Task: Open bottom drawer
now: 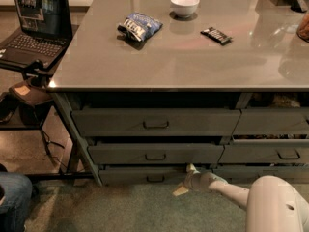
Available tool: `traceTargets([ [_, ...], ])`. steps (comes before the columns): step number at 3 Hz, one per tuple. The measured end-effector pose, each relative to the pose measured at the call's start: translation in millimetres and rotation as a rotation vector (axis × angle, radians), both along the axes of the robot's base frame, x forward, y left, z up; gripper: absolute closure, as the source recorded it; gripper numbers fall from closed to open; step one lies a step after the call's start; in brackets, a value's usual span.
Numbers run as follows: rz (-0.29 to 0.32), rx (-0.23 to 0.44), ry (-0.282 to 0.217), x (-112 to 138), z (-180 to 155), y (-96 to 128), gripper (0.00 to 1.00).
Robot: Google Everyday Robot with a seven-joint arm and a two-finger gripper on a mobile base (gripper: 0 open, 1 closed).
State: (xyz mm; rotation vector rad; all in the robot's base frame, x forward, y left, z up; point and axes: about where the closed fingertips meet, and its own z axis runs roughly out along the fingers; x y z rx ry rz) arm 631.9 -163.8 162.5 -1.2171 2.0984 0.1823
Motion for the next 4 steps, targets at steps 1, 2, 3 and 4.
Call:
traceTargets([
  [1,0.000,0.000,0.000,0.0,0.0,0.0,0.00],
  [2,0.000,0.000,0.000,0.0,0.0,0.0,0.19],
  [3,0.000,0.000,0.000,0.0,0.0,0.1,0.41],
  [4,0.000,0.000,0.000,-0.1,-0.1,0.1,0.65],
])
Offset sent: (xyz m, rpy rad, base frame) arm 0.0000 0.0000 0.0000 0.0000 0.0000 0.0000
